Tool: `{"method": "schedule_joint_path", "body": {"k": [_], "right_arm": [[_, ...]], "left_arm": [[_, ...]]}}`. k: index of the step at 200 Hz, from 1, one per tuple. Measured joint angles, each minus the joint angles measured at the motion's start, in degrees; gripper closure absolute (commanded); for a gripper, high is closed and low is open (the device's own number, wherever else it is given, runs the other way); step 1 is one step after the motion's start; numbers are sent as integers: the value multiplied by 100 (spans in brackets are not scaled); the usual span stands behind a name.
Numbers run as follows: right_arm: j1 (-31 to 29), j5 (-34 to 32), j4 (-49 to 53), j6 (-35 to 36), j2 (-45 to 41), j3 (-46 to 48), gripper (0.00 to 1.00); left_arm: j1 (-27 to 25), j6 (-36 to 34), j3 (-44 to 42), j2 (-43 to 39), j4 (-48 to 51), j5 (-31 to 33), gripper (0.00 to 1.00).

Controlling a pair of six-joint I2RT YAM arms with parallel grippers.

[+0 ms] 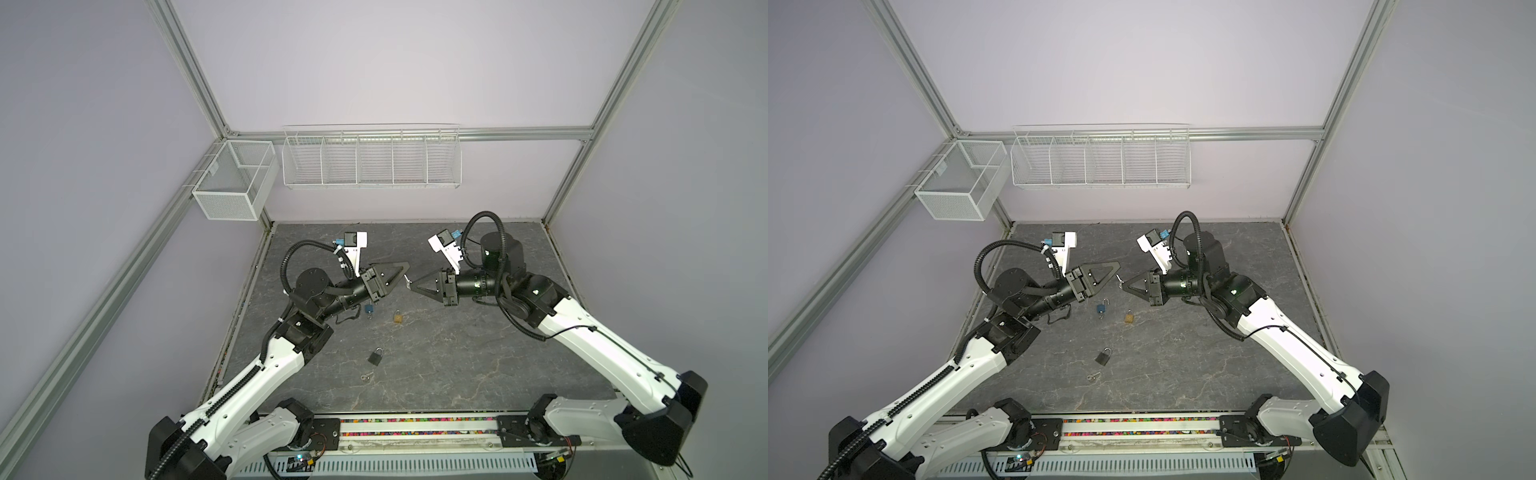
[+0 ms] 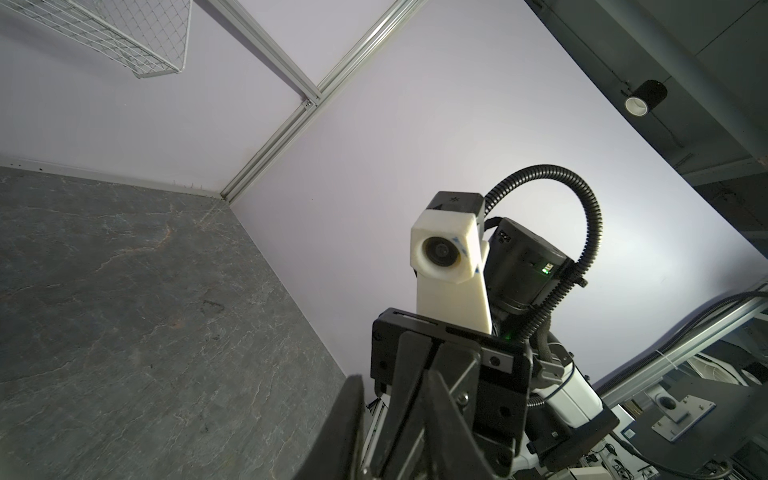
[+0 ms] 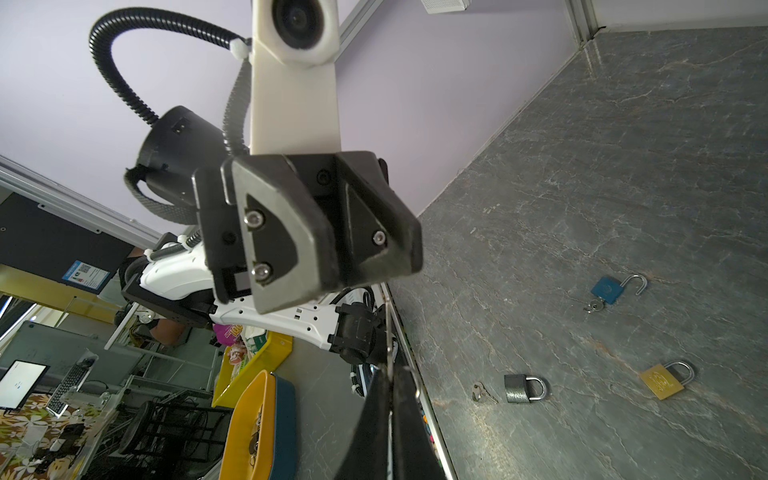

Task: Unlock with the key

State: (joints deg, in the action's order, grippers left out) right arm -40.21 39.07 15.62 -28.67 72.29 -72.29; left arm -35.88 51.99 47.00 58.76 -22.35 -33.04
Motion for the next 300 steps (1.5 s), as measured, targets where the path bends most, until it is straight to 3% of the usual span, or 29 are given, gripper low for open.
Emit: {"method": "schedule_joint_path", "body": {"k": [22, 41, 93, 113, 154, 170, 187, 211, 262, 300], "right_arm": [[2, 0, 0, 0, 0, -13, 94], [2, -2, 0, 0, 0, -15, 94], [2, -7, 2, 0, 0, -101, 94], [4, -28, 15, 2, 0, -125, 93], [24, -66, 109, 35, 0, -129, 93], [33, -79, 133, 61, 0, -131, 82], [37, -79, 162, 11, -4, -129, 58], [63, -63, -22, -87, -76, 4, 45], [109, -90, -1397, -905, -354, 951, 41], [28, -205, -2205, -1220, -350, 1091, 49]], "left_arm": [[0, 0, 0, 52, 48, -52, 75], [0, 46, 0, 68, 35, -140, 84], [0, 46, 0, 85, 39, -286, 89], [-2, 68, 0, 114, 15, -317, 100], [-2, 79, 2, 157, -4, -330, 100], [-2, 79, 2, 162, -2, -319, 100], [-7, 66, 2, 162, -9, -216, 100], [-9, 63, 2, 168, -85, -79, 100], [-289, -96, 57, 247, -382, 247, 100], [-444, -197, 127, 256, -590, 472, 100]]}}
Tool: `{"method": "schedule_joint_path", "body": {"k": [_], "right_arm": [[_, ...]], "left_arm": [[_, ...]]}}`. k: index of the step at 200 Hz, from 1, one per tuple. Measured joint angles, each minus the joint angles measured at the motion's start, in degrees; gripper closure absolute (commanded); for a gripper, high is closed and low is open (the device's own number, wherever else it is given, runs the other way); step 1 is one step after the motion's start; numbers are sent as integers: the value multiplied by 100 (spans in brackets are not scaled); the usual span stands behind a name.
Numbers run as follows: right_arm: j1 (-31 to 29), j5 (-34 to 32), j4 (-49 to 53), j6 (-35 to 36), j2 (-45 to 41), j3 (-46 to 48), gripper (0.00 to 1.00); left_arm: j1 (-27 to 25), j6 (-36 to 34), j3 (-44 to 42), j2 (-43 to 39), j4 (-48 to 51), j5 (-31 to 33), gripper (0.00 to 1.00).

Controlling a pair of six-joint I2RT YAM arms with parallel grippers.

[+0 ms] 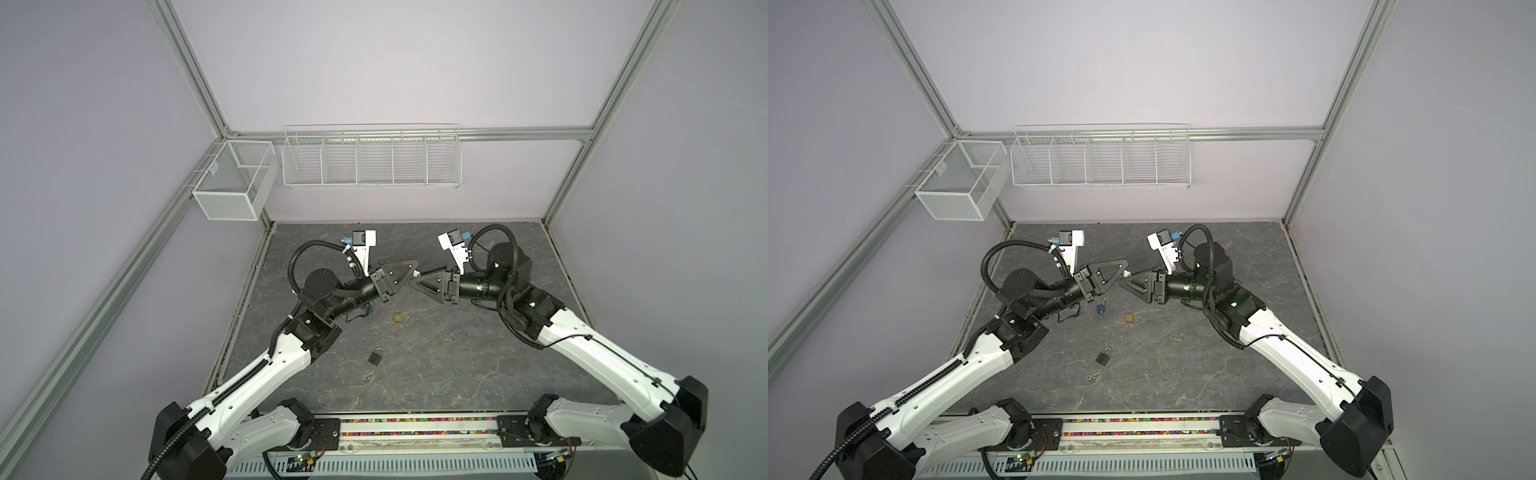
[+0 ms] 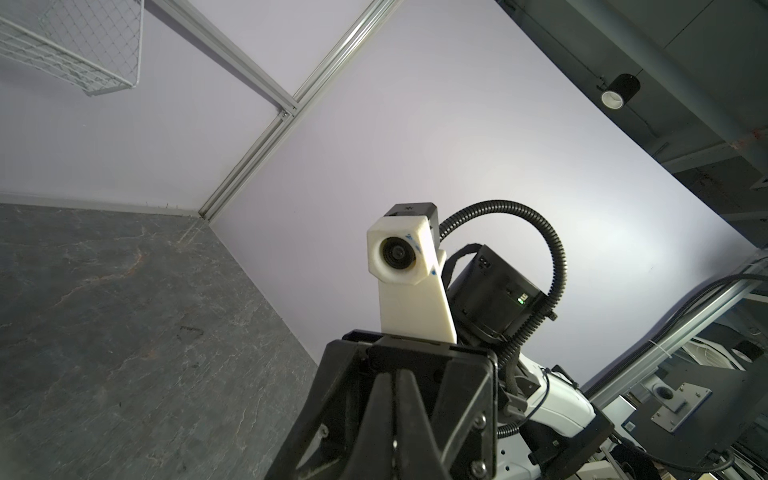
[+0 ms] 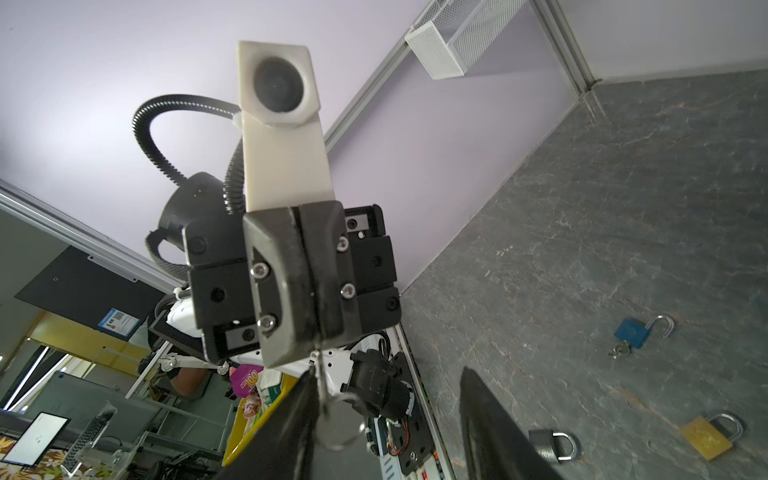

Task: Unlock with the key

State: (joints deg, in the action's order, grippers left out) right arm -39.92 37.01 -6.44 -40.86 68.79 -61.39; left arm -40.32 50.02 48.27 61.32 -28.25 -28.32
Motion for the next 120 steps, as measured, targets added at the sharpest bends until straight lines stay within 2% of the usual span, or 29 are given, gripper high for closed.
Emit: {"method": "schedule_joint_path", "body": {"k": [13, 81, 120], "right_arm": [[-22, -48, -164, -57, -4, 4, 54], [-31, -315, -487, -98, -107, 118, 59], [-31, -334, -590, -90, -107, 118, 66]], "left_arm": [[0, 0, 2, 9, -66, 52, 100], [0, 7, 2, 50, -234, 240, 100], [0, 22, 2, 59, -269, 271, 100]]}}
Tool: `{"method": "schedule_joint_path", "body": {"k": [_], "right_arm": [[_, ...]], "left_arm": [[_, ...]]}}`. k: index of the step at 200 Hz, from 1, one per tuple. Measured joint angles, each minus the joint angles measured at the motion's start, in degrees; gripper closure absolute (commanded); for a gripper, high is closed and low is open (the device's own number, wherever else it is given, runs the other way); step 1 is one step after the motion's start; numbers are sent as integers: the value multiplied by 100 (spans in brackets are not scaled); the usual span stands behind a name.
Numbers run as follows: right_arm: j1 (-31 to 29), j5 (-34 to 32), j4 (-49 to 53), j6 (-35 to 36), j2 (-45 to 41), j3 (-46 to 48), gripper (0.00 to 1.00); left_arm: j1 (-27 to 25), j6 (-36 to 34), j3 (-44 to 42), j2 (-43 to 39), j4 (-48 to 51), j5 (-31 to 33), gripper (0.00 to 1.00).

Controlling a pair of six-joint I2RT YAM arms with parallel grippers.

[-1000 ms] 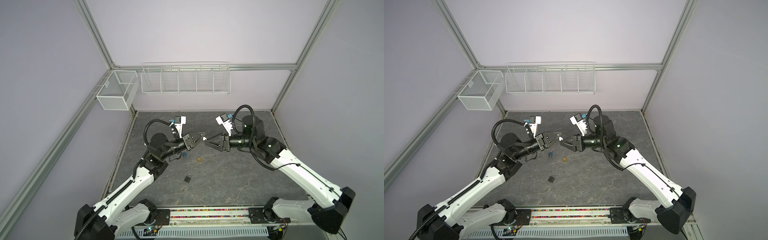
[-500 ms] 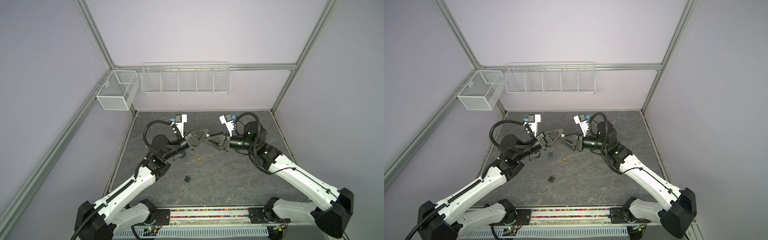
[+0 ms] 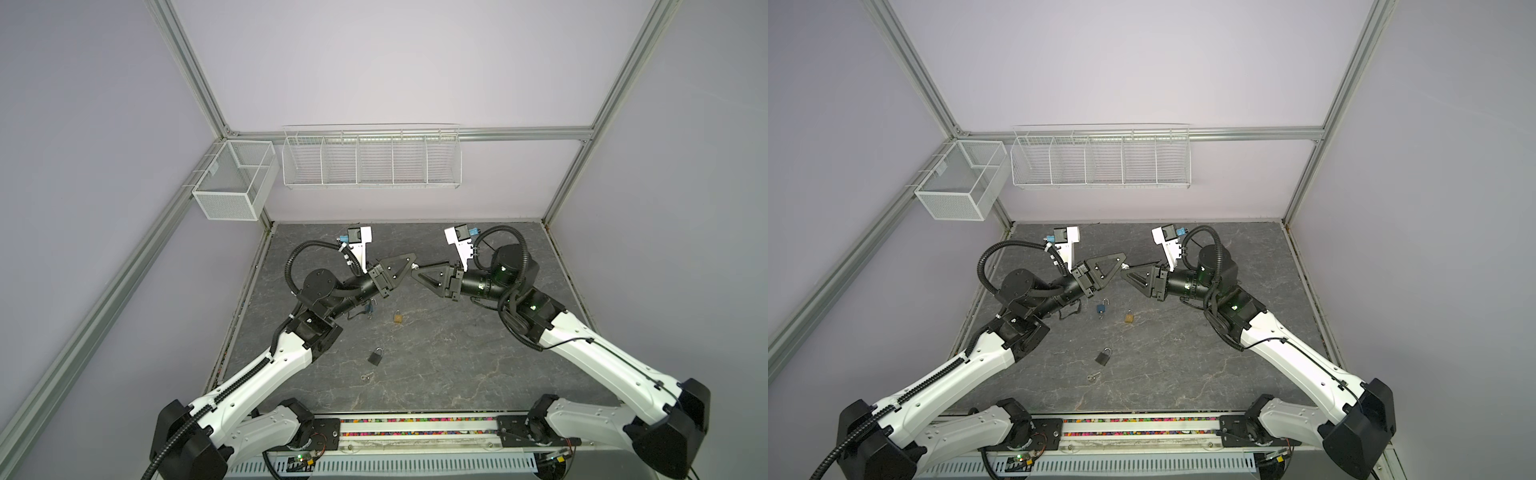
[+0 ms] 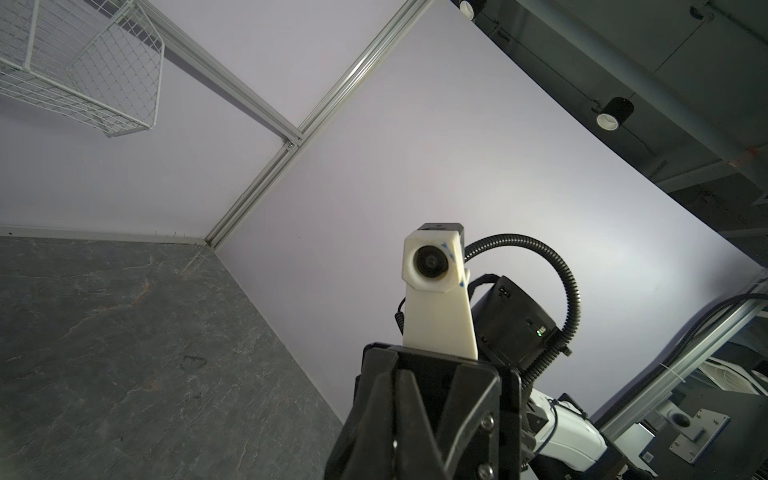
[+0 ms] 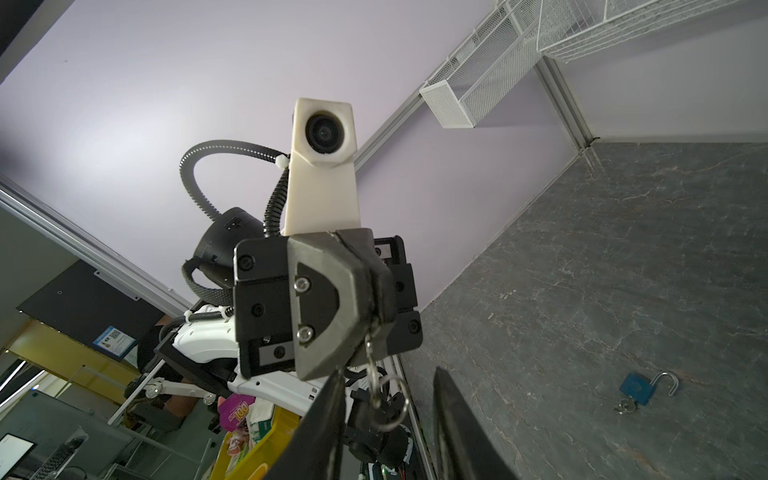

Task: Unlock with the key

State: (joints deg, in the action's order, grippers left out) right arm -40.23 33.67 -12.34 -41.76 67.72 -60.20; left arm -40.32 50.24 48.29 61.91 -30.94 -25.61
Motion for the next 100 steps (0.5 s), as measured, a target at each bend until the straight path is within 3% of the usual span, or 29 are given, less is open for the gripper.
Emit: {"method": "schedule_joint_path", "body": {"k": [23, 73, 100], "right_arm": [[0, -2, -33, 24, 0, 0, 72], [0, 0, -109, 52, 0, 0, 71], [0, 2, -144, 74, 11, 0, 76]], "left_arm": [[0, 0, 0, 0, -9, 28, 100], [0, 4, 0, 4, -31, 31, 100], [0, 7, 0, 7, -74, 31, 100]]}}
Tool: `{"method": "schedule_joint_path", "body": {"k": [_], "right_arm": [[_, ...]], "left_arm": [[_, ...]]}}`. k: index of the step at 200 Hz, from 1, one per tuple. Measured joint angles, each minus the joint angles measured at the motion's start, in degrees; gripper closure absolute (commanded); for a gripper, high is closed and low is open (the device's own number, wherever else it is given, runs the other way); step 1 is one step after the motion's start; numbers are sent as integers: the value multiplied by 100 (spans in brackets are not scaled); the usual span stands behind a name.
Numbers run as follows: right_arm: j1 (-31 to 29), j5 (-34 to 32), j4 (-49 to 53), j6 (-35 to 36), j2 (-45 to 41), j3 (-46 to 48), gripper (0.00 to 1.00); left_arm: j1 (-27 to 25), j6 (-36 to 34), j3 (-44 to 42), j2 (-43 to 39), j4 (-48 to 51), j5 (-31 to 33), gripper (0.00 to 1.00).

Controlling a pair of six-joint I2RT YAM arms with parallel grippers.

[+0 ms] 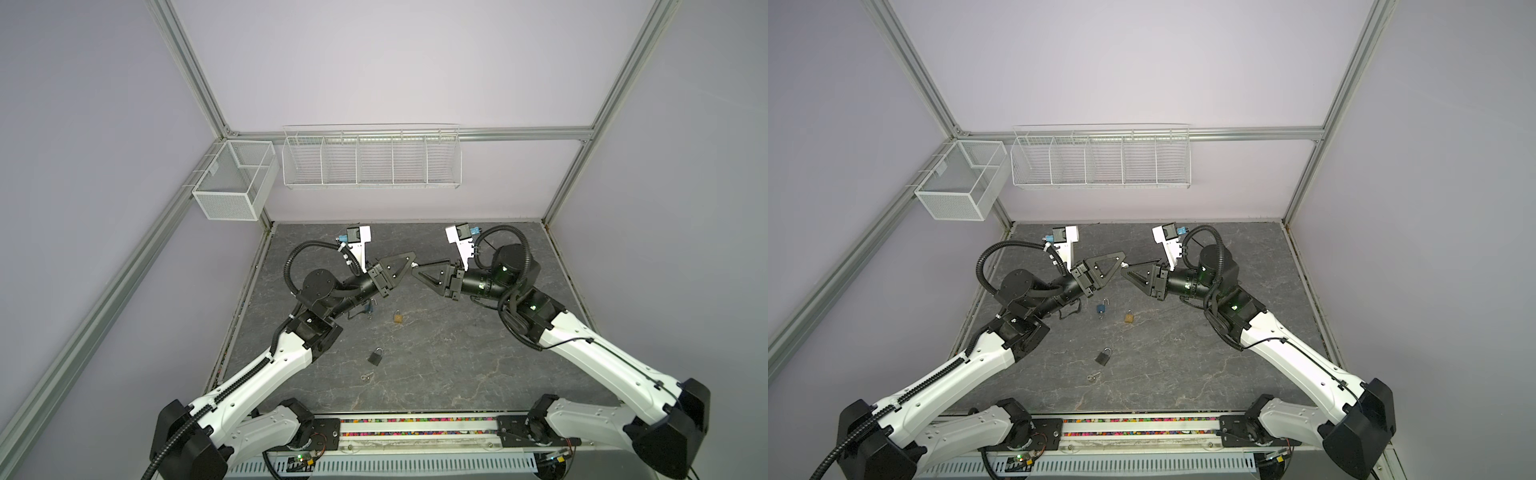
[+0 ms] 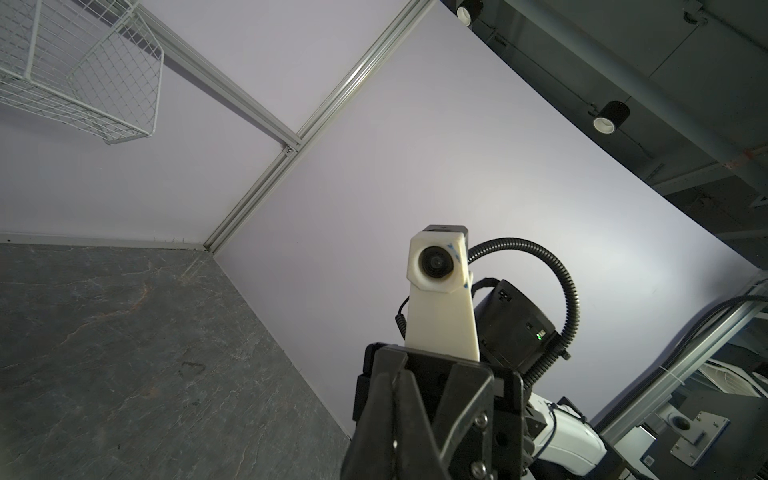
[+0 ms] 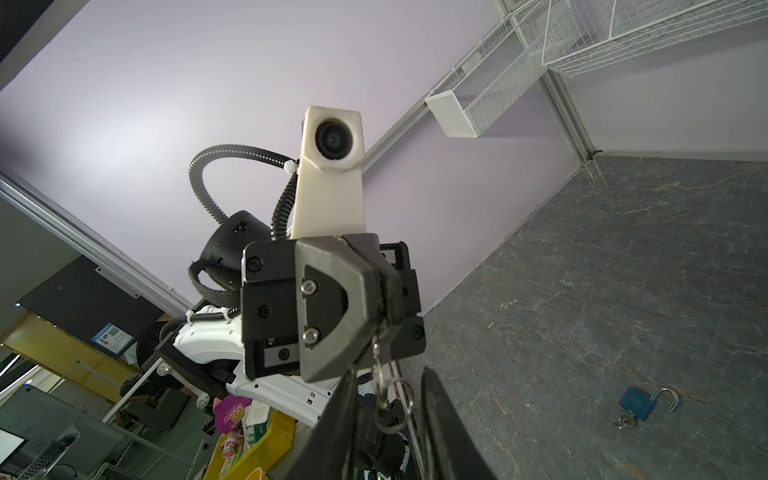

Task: Unlock with the key

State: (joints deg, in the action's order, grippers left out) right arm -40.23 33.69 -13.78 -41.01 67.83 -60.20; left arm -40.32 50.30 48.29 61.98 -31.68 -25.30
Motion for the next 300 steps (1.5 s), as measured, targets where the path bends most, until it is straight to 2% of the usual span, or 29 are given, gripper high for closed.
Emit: {"method": "schedule_joint_path", "body": {"k": [72, 136, 249, 293, 300], "right_arm": [[0, 0, -33, 94, 39, 0, 81], [0, -46, -7, 223, 37, -2, 94], [-4, -155, 640, 428, 37, -227, 94], [-33, -269, 1390, 605, 114, -608, 93], [-33, -275, 1508, 649, 136, -675, 94]], "left_arm": [[0, 17, 0, 92, -81, -22, 100], [0, -2, 0, 94, -55, 24, 100], [-33, -203, 0, -4, 269, 192, 100], [-37, -308, 0, -35, 391, 258, 100], [-37, -310, 0, -37, 398, 264, 91]]}}
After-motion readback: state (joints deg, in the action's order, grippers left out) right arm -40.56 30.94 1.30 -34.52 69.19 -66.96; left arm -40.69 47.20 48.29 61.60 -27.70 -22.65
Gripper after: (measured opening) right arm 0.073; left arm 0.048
